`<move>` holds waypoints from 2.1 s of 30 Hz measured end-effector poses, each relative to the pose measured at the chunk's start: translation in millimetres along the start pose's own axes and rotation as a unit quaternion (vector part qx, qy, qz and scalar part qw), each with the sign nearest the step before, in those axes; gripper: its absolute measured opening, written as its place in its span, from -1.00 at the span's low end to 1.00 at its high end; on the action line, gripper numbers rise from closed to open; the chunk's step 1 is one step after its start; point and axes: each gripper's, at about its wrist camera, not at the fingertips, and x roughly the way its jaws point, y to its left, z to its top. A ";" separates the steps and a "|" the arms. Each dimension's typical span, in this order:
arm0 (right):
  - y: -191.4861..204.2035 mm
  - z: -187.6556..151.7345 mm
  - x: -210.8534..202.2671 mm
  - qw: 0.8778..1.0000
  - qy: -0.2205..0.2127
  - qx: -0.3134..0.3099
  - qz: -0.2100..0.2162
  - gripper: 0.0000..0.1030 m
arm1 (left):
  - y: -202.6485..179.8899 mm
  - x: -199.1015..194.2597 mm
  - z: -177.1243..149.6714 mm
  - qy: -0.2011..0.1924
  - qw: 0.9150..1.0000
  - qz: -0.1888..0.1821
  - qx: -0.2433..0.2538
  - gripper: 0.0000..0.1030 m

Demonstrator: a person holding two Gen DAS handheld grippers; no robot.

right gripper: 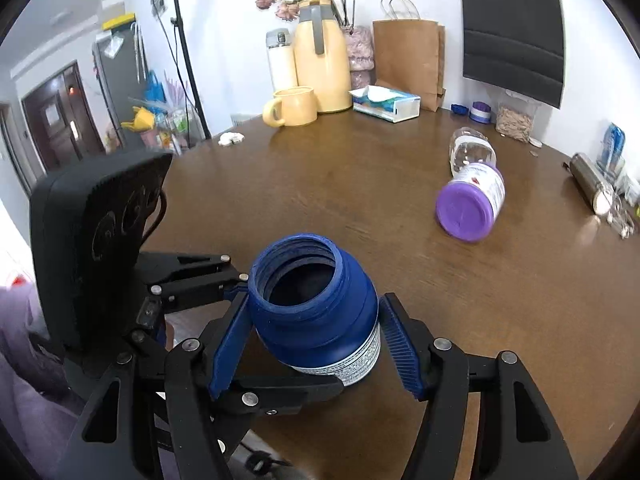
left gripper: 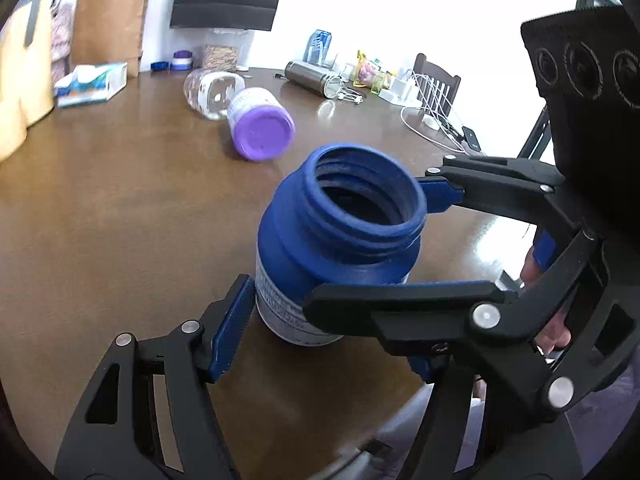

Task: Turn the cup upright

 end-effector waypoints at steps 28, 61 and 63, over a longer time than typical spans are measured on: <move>13.8 -48.3 -99.9 0.991 -0.063 0.080 -0.083 0.63 | -37.6 -116.8 -40.5 -0.099 0.974 0.202 -0.036 1.00; 71.7 -96.7 -153.4 0.979 -0.084 0.129 -0.130 0.63 | -113.7 -189.4 -86.6 -0.145 0.942 0.297 -0.055 1.00; 74.0 -96.3 -154.4 0.980 -0.087 0.126 -0.130 0.63 | -113.9 -190.5 -86.1 -0.147 0.941 0.298 -0.058 1.00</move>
